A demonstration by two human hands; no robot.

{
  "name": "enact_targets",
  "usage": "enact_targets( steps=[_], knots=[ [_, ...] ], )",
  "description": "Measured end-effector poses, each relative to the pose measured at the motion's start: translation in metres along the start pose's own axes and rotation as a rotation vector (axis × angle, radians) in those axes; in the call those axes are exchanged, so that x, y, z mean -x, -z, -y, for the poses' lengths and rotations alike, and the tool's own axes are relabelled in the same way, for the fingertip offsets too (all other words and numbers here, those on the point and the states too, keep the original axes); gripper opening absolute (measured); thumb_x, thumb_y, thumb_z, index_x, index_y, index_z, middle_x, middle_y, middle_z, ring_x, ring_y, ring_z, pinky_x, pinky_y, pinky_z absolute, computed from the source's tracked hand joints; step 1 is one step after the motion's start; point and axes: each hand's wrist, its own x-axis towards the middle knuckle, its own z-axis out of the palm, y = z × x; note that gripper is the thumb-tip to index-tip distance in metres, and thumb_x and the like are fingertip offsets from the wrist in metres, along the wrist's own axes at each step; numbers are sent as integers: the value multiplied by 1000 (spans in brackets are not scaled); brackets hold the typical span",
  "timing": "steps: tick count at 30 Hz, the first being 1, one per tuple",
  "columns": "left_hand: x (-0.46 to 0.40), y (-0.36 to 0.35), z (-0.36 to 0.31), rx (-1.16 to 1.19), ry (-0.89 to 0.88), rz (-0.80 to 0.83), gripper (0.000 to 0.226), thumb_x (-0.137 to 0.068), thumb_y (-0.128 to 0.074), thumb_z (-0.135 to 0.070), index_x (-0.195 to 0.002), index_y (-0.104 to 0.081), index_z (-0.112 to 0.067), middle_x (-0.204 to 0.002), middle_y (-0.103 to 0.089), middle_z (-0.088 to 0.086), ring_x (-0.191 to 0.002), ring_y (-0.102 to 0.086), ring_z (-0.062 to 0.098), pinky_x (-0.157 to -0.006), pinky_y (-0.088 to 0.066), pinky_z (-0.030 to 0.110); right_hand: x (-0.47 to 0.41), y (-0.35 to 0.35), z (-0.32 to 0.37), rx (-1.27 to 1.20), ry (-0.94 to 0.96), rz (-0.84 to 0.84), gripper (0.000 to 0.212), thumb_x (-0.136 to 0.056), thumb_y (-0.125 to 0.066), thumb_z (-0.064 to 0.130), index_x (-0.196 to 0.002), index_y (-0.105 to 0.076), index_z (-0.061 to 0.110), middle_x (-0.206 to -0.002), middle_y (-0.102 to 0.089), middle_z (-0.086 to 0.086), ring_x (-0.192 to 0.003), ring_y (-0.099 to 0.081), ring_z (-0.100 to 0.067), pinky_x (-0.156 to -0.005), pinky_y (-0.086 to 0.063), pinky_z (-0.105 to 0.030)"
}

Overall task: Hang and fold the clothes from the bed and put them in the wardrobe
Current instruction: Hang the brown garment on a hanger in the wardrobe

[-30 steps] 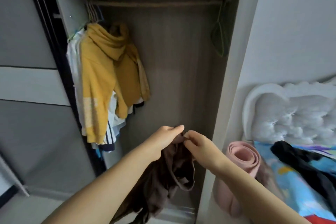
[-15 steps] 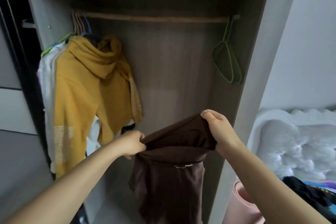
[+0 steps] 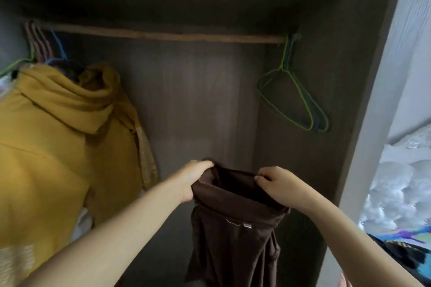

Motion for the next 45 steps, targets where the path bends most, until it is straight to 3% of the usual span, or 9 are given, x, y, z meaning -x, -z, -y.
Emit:
enact_targets(
  steps=[5,7,11,17,23,32,39,42,45],
  knots=[
    [-32,3,-36,-9,-22,88,18,-96,-51,-16,-84,-57,-5,-67,-60,13,-59,-57,23,-57,-44,26,-44,29,23,0,-139,-151,21,-94,-47,22,-81,-61,17,-59,-59,-1,-49,-60,-15,-47,-46,-23],
    [-38,-1,-43,15,28,134,25,-97,-50,-18,-75,-57,-7,-55,-61,10,-52,-58,22,-53,-45,23,-63,58,31,48,-180,-397,19,-91,-48,21,-85,-66,17,-72,-66,-10,-65,-67,-27,-56,-48,-29],
    [-46,-3,-50,44,52,176,28,-98,-50,-18,-73,-58,-7,-62,-61,10,-61,-56,22,-57,-45,26,-101,122,29,449,-174,-859,20,-94,-48,22,-105,-60,11,-105,-62,-20,-96,-61,-40,-68,-38,-35],
    [-69,26,-57,91,47,174,28,-97,-51,-20,-75,-60,-6,-46,-63,6,-47,-61,19,-43,-47,23,-154,154,11,701,-482,-585,53,-88,-61,15,-136,-38,10,-130,-53,-18,-118,-54,-36,-86,-45,-40],
    [-90,53,-52,128,68,125,28,-97,-50,-18,-79,-62,0,-61,-65,15,-60,-61,27,-56,-53,33,-178,152,-6,706,-434,-733,33,-95,-33,0,-125,-47,3,-120,-61,-23,-109,-60,-39,-72,-38,-35],
    [-101,50,-45,155,104,130,27,-95,-54,-18,-79,-65,1,-69,-67,16,-69,-62,29,-66,-52,35,-175,153,-18,735,-375,-771,28,-95,-39,-2,-123,-43,-1,-114,-62,-26,-105,-61,-43,-81,-49,-44],
    [-104,47,-49,165,117,112,27,-95,-53,-17,-77,-62,0,-68,-63,15,-66,-57,29,-66,-50,37,-169,140,3,311,-197,-969,15,-99,-36,13,-110,-42,5,-92,-61,-31,-85,-61,-48,-65,-38,-40],
    [-105,47,-46,154,124,99,27,-95,-54,-16,-74,-61,-1,-55,-63,12,-63,-56,27,-62,-49,33,-156,89,-1,-144,-89,-962,21,-101,-43,21,-109,-48,2,-85,-60,-23,-79,-62,-38,-64,-41,-36],
    [-103,51,-37,96,147,88,23,-93,-58,-19,-83,-64,0,-77,-65,17,-72,-60,30,-76,-52,40,-141,38,7,-790,-66,-743,22,-99,-50,29,-89,-54,9,-58,-42,-2,-40,-43,-8,-39,-32,-17]
  ],
)
